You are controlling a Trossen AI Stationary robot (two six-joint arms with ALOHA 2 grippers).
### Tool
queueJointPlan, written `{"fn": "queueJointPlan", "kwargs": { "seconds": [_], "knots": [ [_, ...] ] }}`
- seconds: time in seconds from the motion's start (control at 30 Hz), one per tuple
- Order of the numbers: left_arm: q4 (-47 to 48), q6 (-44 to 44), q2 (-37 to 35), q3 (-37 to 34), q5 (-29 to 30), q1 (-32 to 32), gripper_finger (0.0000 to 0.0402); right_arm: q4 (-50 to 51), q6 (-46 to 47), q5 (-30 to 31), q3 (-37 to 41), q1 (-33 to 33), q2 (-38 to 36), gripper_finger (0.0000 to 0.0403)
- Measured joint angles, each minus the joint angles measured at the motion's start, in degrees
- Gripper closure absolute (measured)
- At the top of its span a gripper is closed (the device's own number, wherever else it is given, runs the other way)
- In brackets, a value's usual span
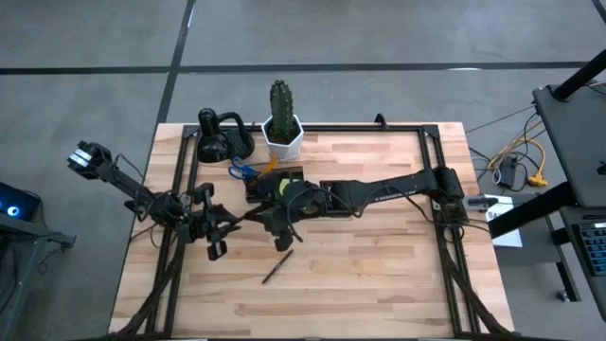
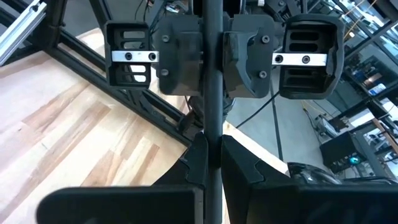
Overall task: Pick and place office supplies into organizer
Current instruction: Put the right black pen into the black desk organizer
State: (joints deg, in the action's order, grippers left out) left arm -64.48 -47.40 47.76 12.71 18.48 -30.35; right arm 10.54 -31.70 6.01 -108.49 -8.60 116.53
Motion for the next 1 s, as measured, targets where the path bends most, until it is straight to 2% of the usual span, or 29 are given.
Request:
{"fn": "queueJointPlan", "kwargs": {
  "seconds": [0.1,0.37,0.47,0.6,0.77,0.9,1.0],
  "knots": [
    [-0.1,-0.1,-0.4,0.0,0.4,0.0,0.0382,0.0,0.2,0.0,0.0,0.0,0.0,0.039],
    [0.2,0.0,-0.6,0.0,3.2,0.0,0.0383,1.5,0.7,0.2,-0.1,0.0,-0.1,0.0381],
    [0.8,0.3,-0.4,0.0,3.7,0.0,0.0383,5.6,2.3,0.5,-0.2,0.1,-0.6,0.0355],
    [-0.7,0.3,-0.9,0.0,5.0,-0.1,0.0383,13.8,5.8,4.7,-0.2,0.0,-1.7,0.0315],
    [-0.5,0.4,-0.9,0.2,6.4,0.0,0.0383,24.6,12.2,2.9,0.0,0.0,-3.5,0.0288],
    [-0.2,0.5,-0.7,0.3,8.4,0.0,0.0383,25.6,14.9,2.7,4.3,-0.4,-4.0,0.0285],
    [-0.2,0.6,-0.5,0.5,12.4,0.0,0.0383,22.6,15.3,2.5,10.5,-0.8,-4.4,0.0293]
  ]
}}
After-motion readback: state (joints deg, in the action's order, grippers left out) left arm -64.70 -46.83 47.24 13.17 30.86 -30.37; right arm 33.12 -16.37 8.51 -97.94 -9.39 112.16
